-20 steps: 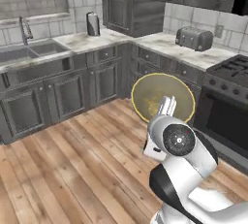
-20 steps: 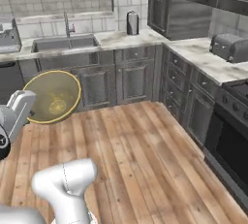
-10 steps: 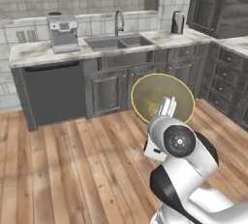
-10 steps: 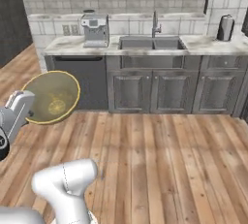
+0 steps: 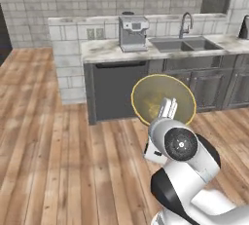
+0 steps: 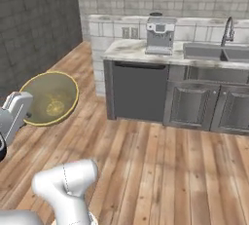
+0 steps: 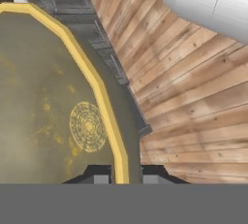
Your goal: Move the bowls from the cabinet to the plates on the dining table.
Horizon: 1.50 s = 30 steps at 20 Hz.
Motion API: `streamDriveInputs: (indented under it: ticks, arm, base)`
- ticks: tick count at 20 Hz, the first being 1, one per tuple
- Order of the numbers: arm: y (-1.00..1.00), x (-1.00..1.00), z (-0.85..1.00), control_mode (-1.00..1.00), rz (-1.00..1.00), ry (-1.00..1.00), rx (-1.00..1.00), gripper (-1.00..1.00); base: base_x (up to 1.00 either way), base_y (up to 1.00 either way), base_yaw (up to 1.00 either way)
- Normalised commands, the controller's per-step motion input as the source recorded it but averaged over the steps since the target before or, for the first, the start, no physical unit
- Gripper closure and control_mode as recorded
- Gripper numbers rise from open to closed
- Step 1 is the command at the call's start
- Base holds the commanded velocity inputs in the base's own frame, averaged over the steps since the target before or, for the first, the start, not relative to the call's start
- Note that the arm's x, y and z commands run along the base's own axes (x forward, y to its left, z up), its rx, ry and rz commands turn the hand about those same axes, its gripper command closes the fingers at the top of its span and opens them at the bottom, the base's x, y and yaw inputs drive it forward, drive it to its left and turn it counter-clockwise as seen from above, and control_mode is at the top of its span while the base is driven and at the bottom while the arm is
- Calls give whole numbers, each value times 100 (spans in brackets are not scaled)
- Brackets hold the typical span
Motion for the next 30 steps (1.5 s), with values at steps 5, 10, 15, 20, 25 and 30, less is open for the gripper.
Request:
streamDriveInputs:
  ticks: [5,10,15,20,25,30]
  arm:
    - [0,0,0,100,0,0,0,100]
    - [0,0,0,100,0,0,0,100]
    - [0,0,0,100,0,0,0,100]
    - [0,0,0,100,0,0,0,100]
    - [0,0,0,100,0,0,0,100]
    - [0,0,0,100,0,0,0,100]
  base:
    - [100,93,24]
    - [100,64,15]
    - [100,32,4]
    - [100,32,0]
    - [100,79,1]
    - [100,89,2]
